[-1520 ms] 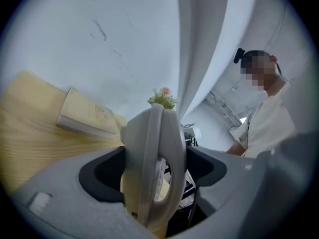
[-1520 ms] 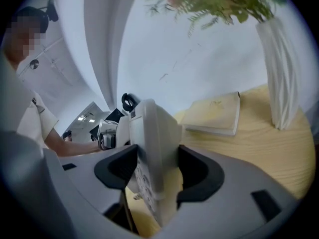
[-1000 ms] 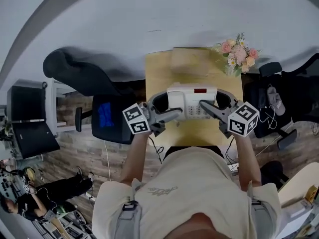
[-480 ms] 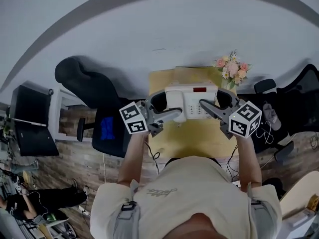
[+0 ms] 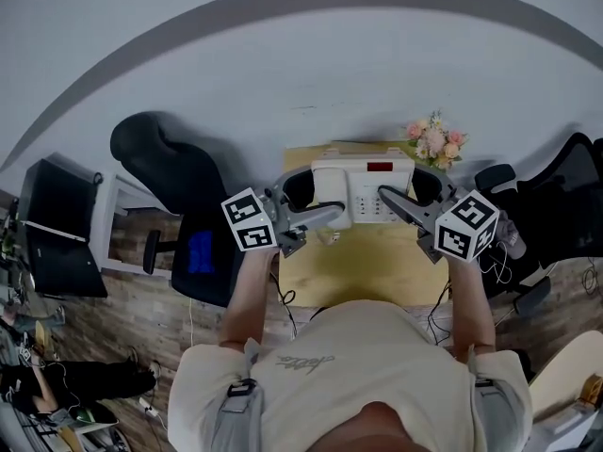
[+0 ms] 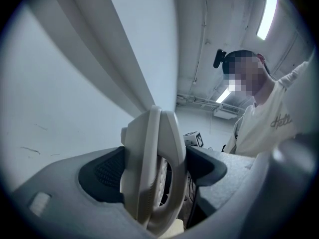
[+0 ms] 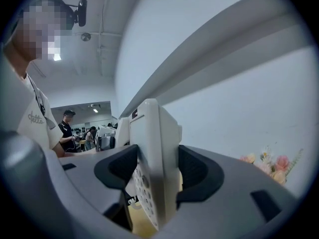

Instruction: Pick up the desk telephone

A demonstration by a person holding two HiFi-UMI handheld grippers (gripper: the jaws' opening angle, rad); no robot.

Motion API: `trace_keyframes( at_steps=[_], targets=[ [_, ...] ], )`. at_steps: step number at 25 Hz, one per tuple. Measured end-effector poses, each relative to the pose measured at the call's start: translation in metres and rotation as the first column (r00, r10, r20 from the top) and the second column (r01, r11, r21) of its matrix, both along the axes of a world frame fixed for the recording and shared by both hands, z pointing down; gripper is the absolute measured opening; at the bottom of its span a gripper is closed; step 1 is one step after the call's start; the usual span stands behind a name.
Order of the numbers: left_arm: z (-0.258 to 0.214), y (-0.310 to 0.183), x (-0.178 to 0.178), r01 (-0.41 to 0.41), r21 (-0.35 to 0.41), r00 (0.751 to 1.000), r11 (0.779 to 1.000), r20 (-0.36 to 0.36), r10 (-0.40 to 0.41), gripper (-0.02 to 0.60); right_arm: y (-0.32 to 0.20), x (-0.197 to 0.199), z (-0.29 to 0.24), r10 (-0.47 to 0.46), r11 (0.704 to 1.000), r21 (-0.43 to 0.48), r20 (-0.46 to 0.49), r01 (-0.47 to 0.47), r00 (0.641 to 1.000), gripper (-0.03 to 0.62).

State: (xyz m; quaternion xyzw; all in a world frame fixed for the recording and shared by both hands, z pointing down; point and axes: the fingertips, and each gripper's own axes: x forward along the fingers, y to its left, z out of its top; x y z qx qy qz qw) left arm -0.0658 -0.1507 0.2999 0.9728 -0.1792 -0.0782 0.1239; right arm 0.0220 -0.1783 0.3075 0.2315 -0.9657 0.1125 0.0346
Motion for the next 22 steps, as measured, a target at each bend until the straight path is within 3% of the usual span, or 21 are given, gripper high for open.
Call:
trace_keyframes(
  at_steps=[22],
  targets=[
    [0.0075,0.0019,-0.0007,0.033,-0.001,0.999,0.999,-0.017,-0.033,0.380,-0.0002,-0.0015,0.0076,-0.014,1.000,-0.007,-0.014,0.014,1.000,0.250]
  ],
)
